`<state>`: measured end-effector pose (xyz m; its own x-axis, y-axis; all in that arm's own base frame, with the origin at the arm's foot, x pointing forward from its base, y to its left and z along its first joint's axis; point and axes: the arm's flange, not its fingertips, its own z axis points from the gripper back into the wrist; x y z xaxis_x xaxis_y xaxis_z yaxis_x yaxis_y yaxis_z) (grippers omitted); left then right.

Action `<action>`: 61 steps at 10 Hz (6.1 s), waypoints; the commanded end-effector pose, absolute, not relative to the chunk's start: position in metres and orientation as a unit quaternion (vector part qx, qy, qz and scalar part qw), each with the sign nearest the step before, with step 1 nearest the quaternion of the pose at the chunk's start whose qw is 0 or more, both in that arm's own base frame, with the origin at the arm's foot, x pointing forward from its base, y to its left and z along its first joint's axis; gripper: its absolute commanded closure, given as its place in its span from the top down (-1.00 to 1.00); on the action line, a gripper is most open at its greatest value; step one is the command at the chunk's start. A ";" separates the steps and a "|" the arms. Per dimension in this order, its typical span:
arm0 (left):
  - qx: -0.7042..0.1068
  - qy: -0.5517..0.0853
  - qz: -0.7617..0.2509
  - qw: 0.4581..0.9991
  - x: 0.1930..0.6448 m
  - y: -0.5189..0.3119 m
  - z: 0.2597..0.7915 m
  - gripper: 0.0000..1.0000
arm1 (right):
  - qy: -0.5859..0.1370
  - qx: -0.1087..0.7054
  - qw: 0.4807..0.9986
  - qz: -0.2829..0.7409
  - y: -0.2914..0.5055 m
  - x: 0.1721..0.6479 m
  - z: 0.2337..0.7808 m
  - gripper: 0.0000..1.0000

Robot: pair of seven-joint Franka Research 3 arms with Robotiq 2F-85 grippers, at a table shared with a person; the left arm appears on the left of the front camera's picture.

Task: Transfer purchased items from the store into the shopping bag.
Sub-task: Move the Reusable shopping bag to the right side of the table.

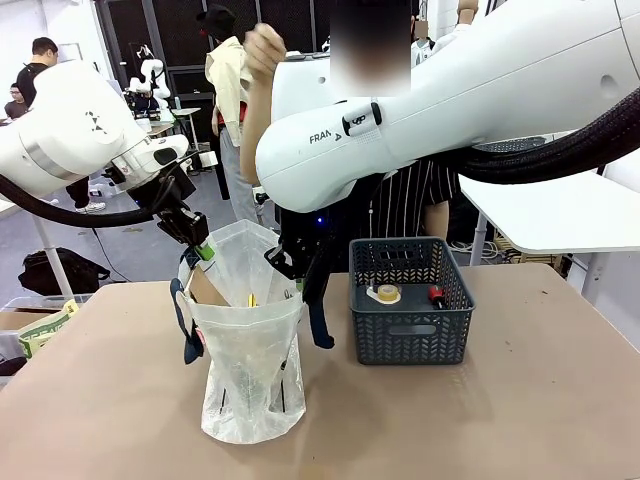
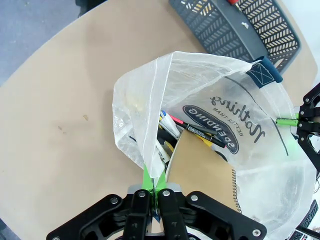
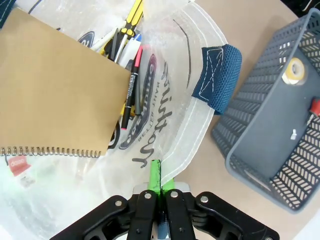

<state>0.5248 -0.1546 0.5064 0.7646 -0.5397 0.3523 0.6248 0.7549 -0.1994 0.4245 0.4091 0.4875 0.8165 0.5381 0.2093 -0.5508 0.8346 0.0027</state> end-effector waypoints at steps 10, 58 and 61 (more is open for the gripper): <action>-0.153 -0.143 -0.316 0.925 0.525 -0.153 0.508 -1.00 | -0.101 0.032 0.952 0.286 0.409 0.424 0.488 -1.00; -0.297 -0.141 -0.312 0.892 0.534 -0.158 0.498 -1.00 | -0.121 0.038 0.945 0.300 0.439 0.439 0.498 -1.00; -0.352 -0.151 -0.325 0.865 0.538 -0.160 0.496 -1.00 | -0.122 0.029 0.940 0.318 0.458 0.447 0.500 -1.00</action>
<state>0.5321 -0.1635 0.4950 0.7605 -0.4535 0.4647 0.6464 0.5959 -0.4765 0.4394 0.4483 0.4981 0.7802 0.5748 0.2467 -0.5964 0.8025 0.0163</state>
